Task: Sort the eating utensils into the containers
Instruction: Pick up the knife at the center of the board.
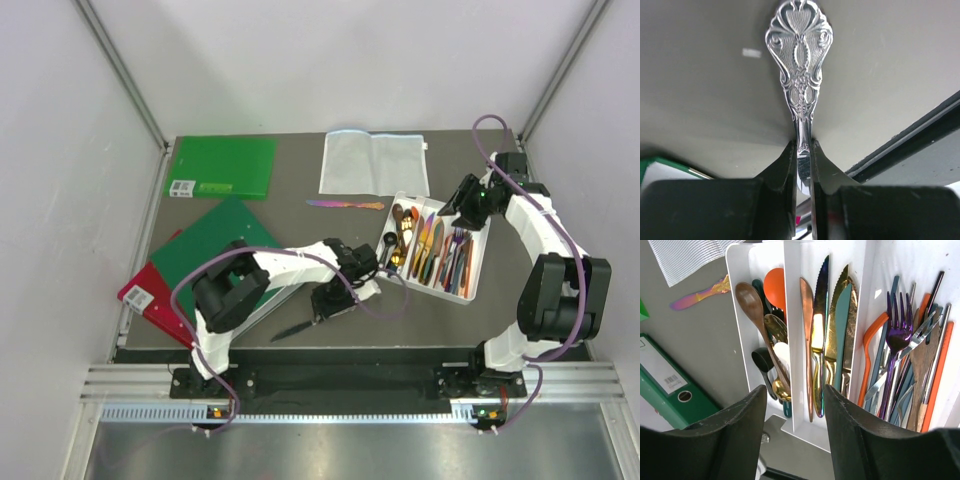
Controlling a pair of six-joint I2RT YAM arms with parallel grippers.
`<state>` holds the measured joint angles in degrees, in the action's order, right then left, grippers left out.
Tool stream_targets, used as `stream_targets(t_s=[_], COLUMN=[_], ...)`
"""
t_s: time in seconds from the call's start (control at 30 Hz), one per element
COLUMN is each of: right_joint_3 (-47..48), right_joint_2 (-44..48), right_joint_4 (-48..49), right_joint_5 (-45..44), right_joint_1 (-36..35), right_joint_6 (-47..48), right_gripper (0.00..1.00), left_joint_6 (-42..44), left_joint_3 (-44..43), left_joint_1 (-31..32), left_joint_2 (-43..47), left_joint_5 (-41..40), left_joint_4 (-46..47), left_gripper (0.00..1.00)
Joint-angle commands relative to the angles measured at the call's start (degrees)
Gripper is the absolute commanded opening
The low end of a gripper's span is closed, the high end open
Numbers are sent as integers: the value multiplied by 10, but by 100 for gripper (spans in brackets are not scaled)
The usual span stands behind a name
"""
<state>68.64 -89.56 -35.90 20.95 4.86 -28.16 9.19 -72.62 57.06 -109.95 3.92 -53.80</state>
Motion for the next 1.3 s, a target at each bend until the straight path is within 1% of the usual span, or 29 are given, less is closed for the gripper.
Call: stream_targets(t_s=[0.0, 0.07, 0.13, 0.17, 0.33, 0.37, 0.47, 0.6, 0.73, 0.87, 0.93, 1.07, 1.27], right_joint_3=[9, 14, 18, 20, 18, 17, 17, 15, 15, 18, 18, 19, 28], right_joint_2=[11, 11, 12, 12, 19, 19, 23, 25, 23, 18, 18, 18, 14], right_joint_4=[19, 16, 10, 7, 3, 3, 1, 0, 6, 4, 3, 2, 0], right_joint_5=[2, 1, -5, -6, -13, -14, -17, -19, -18, -18, -18, -19, -21], right_joint_1=[-6, -6, -6, -6, -6, -5, -3, -2, -2, -2, -2, -2, -1], right_joint_6=[-4, -1, -1, 2, 5, 5, 5, 5, 2, 1, 2, 2, 4], right_gripper=[50, 50, 50, 50, 50, 50, 50, 50, 50, 50, 50, 50, 50], left_joint_6=[12, 7, -3, -10, -33, -36, -55, -84, -88, -90, -87, -79, -88], left_joint_3=[-62, -94, -108, -117, -124, -122, -109, -90, -83, -84, -84, -79, -68], left_joint_1=[15, 17, 18, 19, 18, 18, 15, -9, -32, -62, -67, -69, -72], left_joint_2=[-68, -94, -108, -112, -119, -114, -84, -32, -6, 9, 9, 11, 40], left_joint_5=[20, 12, 5, -16, -34, -54, -71, -105, -138, -144, -140, -146, -164], left_joint_4=[103, 104, 113, 118, 142, 147, 170, 189, 193, 192, 185, 179, 184], left_gripper=[3, 1, 0, 0, 0, 0, 0, 0, 0, 0, 0, 0, 0])
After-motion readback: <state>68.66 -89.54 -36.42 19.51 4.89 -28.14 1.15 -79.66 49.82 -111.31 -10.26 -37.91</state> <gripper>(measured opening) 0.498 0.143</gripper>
